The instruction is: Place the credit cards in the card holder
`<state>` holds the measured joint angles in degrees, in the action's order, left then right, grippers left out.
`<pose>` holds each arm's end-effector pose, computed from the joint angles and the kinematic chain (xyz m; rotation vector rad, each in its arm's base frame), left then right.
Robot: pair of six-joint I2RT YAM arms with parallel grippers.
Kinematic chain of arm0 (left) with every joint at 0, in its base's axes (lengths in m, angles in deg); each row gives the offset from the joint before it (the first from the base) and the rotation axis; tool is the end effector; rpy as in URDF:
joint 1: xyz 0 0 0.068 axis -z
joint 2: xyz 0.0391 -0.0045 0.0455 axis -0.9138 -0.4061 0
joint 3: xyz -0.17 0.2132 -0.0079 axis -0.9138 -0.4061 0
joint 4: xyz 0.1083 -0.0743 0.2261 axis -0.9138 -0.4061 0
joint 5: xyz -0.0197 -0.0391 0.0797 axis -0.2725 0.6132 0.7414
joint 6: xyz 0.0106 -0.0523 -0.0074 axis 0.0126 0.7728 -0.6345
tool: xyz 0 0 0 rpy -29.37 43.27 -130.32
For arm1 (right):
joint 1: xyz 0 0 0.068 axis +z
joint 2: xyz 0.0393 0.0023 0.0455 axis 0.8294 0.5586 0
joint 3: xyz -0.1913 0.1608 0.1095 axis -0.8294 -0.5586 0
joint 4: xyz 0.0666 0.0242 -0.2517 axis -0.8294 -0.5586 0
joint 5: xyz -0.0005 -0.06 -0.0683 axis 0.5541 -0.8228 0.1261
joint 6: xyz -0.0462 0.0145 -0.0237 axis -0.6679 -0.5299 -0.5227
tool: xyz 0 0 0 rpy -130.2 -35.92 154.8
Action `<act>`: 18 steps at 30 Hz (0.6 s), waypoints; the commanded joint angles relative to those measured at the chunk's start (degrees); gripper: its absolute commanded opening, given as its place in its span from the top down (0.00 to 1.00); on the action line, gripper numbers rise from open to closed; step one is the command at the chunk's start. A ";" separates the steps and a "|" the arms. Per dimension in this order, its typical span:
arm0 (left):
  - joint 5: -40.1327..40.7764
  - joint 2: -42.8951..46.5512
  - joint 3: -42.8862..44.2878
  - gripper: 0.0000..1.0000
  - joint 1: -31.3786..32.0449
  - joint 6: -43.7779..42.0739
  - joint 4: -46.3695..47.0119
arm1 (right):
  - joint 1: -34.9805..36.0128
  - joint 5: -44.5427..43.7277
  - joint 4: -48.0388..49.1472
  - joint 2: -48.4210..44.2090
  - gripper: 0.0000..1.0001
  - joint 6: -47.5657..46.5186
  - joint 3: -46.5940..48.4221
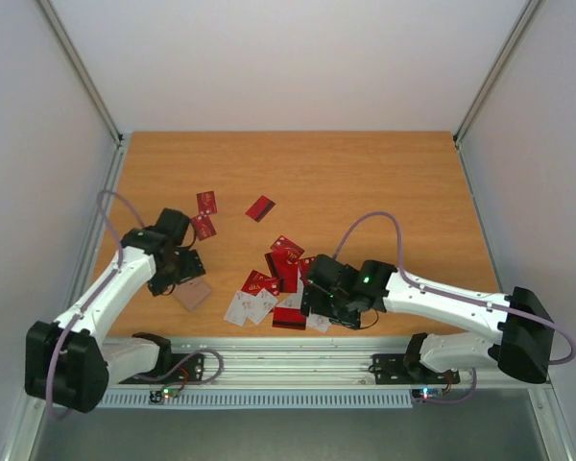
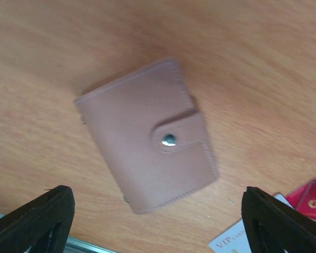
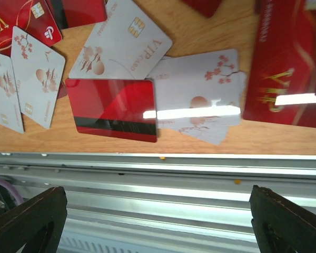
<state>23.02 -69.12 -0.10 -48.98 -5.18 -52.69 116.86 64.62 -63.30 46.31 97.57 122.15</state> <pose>0.1816 -0.0530 0.2250 -0.5642 2.8963 -0.0319 0.1032 0.1926 0.2150 -0.4239 2.9496 0.5162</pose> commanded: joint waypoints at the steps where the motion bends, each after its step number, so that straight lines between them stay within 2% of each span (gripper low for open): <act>1: -5.90 3.34 -5.45 0.15 -8.38 5.10 1.43 | -1.14 -4.71 -13.70 -1.53 0.05 -7.64 4.64; 7: -11.62 7.57 -11.42 0.30 -15.91 12.62 5.24 | -2.29 -5.70 -18.91 -0.64 0.05 -14.43 10.72; 18: -10.31 16.74 -19.64 0.53 -16.18 24.20 5.28 | -6.59 -2.17 -24.24 0.04 0.04 -25.26 16.96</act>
<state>12.73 -55.11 -16.71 -64.85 13.24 -48.26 112.44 61.26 -84.24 45.79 78.08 137.30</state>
